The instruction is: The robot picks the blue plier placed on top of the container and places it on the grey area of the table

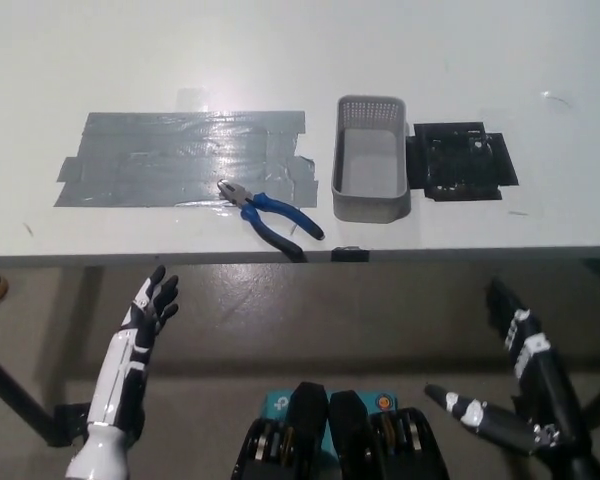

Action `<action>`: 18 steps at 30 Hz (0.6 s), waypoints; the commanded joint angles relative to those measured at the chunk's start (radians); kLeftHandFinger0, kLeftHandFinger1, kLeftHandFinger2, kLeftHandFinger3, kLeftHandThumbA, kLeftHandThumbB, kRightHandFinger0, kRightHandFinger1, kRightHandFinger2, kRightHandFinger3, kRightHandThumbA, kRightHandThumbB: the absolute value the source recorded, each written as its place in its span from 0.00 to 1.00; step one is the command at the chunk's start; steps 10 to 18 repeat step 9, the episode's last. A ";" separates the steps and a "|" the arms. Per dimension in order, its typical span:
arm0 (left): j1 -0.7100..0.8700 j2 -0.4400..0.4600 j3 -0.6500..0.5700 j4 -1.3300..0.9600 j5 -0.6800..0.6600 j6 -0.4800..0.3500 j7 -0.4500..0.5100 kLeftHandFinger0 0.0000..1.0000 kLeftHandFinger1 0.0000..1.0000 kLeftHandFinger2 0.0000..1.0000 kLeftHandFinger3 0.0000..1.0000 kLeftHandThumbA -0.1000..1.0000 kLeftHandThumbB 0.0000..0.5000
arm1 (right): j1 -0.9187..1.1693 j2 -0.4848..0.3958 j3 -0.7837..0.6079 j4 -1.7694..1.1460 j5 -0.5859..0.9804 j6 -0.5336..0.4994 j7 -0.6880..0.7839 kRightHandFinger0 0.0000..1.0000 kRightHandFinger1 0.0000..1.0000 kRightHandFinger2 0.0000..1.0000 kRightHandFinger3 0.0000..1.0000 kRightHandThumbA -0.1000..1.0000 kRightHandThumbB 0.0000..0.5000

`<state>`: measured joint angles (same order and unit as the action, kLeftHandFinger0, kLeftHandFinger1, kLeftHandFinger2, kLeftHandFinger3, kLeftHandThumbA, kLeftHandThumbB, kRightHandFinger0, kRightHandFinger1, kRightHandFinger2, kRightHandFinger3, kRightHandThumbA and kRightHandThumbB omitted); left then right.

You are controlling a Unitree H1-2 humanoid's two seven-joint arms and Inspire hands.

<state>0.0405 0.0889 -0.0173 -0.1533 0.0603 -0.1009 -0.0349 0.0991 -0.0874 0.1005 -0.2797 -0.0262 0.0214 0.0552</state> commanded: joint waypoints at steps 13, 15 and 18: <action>0.054 -0.001 0.021 -0.058 -0.037 -0.011 -0.006 1.00 1.00 1.00 1.00 1.00 0.00 | 0.008 0.007 0.022 0.090 0.013 -0.134 0.031 1.00 1.00 1.00 1.00 0.95 0.17; 0.054 -0.001 0.021 -0.058 -0.037 -0.011 -0.006 1.00 1.00 1.00 1.00 1.00 0.00 | 0.008 0.007 0.022 0.090 0.013 -0.134 0.031 1.00 1.00 1.00 1.00 0.95 0.17; 0.054 -0.001 0.021 -0.058 -0.037 -0.011 -0.006 1.00 1.00 1.00 1.00 1.00 0.00 | 0.008 0.007 0.022 0.090 0.013 -0.134 0.031 1.00 1.00 1.00 1.00 0.95 0.17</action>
